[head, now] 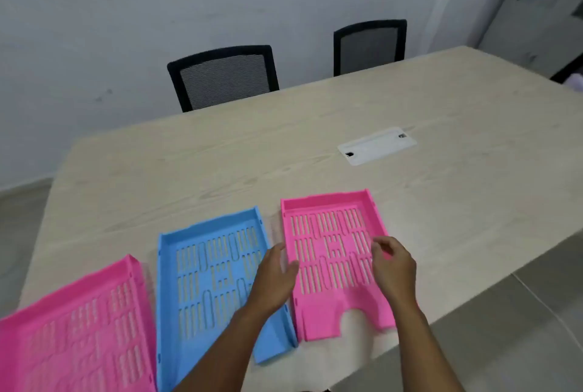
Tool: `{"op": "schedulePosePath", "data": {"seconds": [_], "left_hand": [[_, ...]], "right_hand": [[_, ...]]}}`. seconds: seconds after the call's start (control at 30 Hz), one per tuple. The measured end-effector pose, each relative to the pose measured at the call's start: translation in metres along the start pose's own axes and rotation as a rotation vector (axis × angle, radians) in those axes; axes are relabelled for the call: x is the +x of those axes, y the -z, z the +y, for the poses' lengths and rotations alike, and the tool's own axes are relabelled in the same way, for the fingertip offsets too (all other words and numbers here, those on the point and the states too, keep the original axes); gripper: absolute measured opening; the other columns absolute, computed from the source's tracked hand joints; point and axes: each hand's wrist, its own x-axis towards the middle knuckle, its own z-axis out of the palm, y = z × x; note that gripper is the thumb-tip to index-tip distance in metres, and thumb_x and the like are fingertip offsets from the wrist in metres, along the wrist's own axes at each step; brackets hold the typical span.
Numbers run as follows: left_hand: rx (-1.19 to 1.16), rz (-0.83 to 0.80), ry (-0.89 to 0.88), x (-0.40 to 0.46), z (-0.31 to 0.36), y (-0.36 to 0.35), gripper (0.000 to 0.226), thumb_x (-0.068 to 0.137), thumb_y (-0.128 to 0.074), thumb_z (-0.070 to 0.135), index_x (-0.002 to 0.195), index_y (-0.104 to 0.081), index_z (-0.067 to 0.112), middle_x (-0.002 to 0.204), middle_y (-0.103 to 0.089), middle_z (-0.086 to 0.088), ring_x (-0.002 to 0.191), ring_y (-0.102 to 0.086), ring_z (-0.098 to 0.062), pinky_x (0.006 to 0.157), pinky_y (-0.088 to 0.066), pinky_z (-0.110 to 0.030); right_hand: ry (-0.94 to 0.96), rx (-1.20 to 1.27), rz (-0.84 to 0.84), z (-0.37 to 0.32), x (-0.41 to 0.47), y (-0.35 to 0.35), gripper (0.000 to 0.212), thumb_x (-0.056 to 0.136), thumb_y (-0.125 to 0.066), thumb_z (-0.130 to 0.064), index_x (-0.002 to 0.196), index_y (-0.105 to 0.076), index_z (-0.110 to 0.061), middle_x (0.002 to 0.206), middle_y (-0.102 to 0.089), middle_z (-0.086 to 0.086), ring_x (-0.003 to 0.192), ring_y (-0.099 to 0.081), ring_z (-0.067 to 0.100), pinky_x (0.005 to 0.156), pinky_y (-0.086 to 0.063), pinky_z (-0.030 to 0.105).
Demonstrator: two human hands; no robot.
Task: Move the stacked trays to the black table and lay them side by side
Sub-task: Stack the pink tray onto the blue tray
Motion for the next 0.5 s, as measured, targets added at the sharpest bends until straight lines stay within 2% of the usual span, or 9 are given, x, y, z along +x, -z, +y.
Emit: {"op": "schedulePosePath", "data": {"seconds": [0.1, 0.13, 0.2, 0.27, 0.3, 0.37, 0.4, 0.47, 0.5], "left_hand": [[-0.015, -0.042, 0.008, -0.001, 0.005, -0.012, 0.055, 0.1, -0.051, 0.021, 0.15, -0.031, 0.011, 0.143, -0.034, 0.01, 0.132, -0.036, -0.007, 0.105, -0.023, -0.019], [-0.018, -0.073, 0.03, -0.001, 0.007, -0.015, 0.056, 0.1, -0.051, 0.023, 0.151, -0.029, 0.014, 0.145, -0.033, 0.012, 0.131, -0.036, -0.006, 0.105, -0.024, -0.02], [-0.068, -0.083, 0.087, 0.001, 0.007, -0.024, 0.062, 0.098, -0.053, 0.028, 0.152, -0.026, 0.018, 0.155, -0.036, 0.003, 0.139, -0.038, -0.014, 0.112, -0.028, -0.028], [-0.133, -0.099, 0.186, 0.003, 0.008, -0.029, 0.065, 0.098, -0.054, 0.03, 0.153, -0.023, 0.017, 0.153, -0.038, 0.004, 0.141, -0.037, -0.022, 0.114, -0.03, -0.035], [-0.168, -0.107, 0.226, 0.004, 0.009, -0.032, 0.067, 0.097, -0.055, 0.03, 0.154, -0.023, 0.017, 0.149, -0.038, 0.006, 0.141, -0.038, -0.023, 0.114, -0.03, -0.036], [-0.23, -0.121, 0.275, 0.007, 0.005, -0.038, 0.077, 0.091, -0.059, 0.04, 0.155, -0.02, 0.02, 0.155, -0.038, -0.001, 0.141, -0.039, -0.025, 0.117, -0.031, -0.042], [-0.261, -0.127, 0.292, 0.009, 0.001, -0.041, 0.086, 0.084, -0.061, 0.049, 0.154, -0.019, 0.024, 0.158, -0.035, -0.004, 0.142, -0.039, -0.026, 0.117, -0.032, -0.047], [-0.326, -0.126, 0.329, 0.023, -0.025, -0.051, 0.098, 0.069, -0.063, 0.061, 0.153, -0.019, 0.032, 0.159, -0.034, -0.005, 0.141, -0.039, -0.028, 0.115, -0.035, -0.053], [-0.349, -0.128, 0.341, 0.025, -0.024, -0.052, 0.098, 0.068, -0.064, 0.061, 0.151, -0.021, 0.032, 0.157, -0.037, -0.006, 0.139, -0.043, -0.028, 0.113, -0.037, -0.054]], "right_hand": [[-0.074, -0.046, 0.042, 0.019, 0.009, 0.013, 0.032, 0.095, -0.059, -0.011, 0.126, -0.067, -0.007, 0.132, -0.065, 0.013, 0.126, -0.057, 0.031, 0.11, -0.045, 0.047], [-0.11, -0.07, 0.023, 0.022, 0.01, 0.018, 0.038, 0.096, -0.059, -0.013, 0.133, -0.062, -0.006, 0.139, -0.06, 0.015, 0.132, -0.053, 0.032, 0.112, -0.042, 0.048], [-0.179, -0.139, -0.034, 0.031, 0.017, 0.023, 0.049, 0.098, -0.058, -0.017, 0.145, -0.05, -0.005, 0.15, -0.05, 0.017, 0.14, -0.045, 0.034, 0.115, -0.038, 0.048], [-0.231, -0.202, -0.095, 0.039, 0.022, 0.026, 0.054, 0.099, -0.056, -0.019, 0.15, -0.044, -0.004, 0.153, -0.046, 0.018, 0.141, -0.045, 0.036, 0.114, -0.037, 0.047], [-0.252, -0.223, -0.125, 0.044, 0.024, 0.026, 0.052, 0.099, -0.056, -0.017, 0.148, -0.046, -0.002, 0.15, -0.05, 0.02, 0.135, -0.05, 0.036, 0.111, -0.041, 0.046], [-0.262, -0.25, -0.154, 0.051, 0.027, 0.024, 0.038, 0.098, -0.055, -0.012, 0.134, -0.058, 0.001, 0.13, -0.065, 0.023, 0.107, -0.062, 0.033, 0.097, -0.05, 0.043], [-0.259, -0.256, -0.143, 0.053, 0.027, 0.022, 0.03, 0.097, -0.055, -0.011, 0.124, -0.063, 0.0, 0.119, -0.07, 0.022, 0.095, -0.062, 0.03, 0.09, -0.053, 0.041], [-0.26, -0.274, -0.085, 0.054, 0.03, 0.02, 0.02, 0.096, -0.053, -0.01, 0.106, -0.068, 0.0, 0.104, -0.073, 0.021, 0.083, -0.062, 0.03, 0.079, -0.054, 0.04], [-0.26, -0.283, -0.053, 0.052, 0.032, 0.02, 0.018, 0.096, -0.052, -0.01, 0.099, -0.068, 0.0, 0.098, -0.073, 0.02, 0.08, -0.062, 0.031, 0.074, -0.053, 0.039]]}}
